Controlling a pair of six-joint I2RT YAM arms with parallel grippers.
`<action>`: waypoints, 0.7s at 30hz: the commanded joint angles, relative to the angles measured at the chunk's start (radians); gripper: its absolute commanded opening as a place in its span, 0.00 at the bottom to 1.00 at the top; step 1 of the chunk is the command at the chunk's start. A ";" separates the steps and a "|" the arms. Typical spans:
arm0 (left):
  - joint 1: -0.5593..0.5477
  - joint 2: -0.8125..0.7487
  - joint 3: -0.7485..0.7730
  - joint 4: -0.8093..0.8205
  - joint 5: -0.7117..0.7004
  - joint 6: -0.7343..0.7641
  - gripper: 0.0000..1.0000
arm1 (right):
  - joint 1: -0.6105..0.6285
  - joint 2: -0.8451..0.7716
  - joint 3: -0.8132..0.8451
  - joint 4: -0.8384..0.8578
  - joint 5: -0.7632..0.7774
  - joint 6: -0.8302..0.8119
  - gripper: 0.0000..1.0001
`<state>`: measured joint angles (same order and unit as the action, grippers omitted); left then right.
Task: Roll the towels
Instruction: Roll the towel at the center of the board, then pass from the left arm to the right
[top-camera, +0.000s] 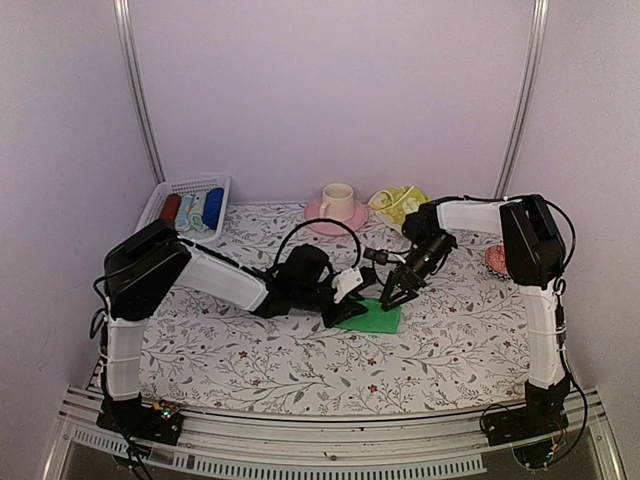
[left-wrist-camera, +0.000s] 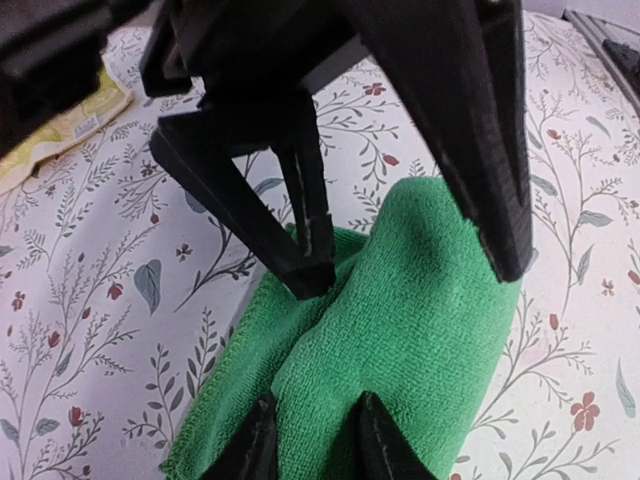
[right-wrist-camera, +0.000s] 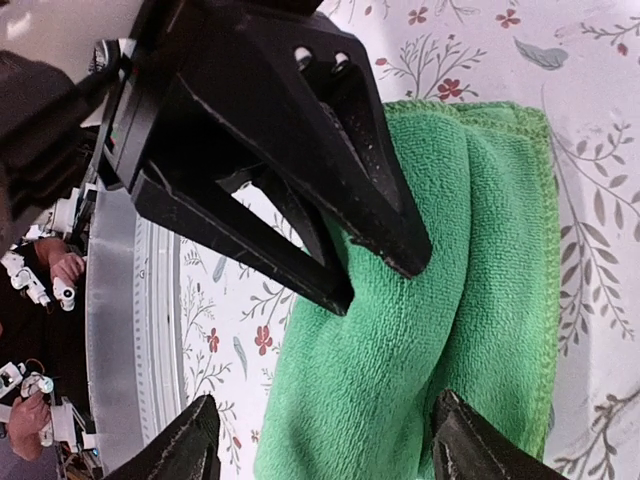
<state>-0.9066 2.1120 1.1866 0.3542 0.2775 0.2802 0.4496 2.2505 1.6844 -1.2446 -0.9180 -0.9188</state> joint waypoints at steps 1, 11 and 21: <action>0.028 0.049 0.007 -0.069 -0.053 -0.010 0.28 | -0.027 -0.056 0.092 0.007 0.058 0.052 0.75; 0.031 0.053 0.008 -0.066 -0.064 -0.008 0.28 | -0.038 0.065 0.179 -0.043 0.052 0.079 0.81; 0.006 0.034 -0.026 -0.031 -0.138 -0.005 0.29 | -0.001 0.157 0.154 -0.077 -0.009 0.041 0.82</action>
<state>-0.8997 2.1273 1.1946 0.3763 0.2363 0.2714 0.4225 2.3711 1.8446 -1.2968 -0.8818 -0.8581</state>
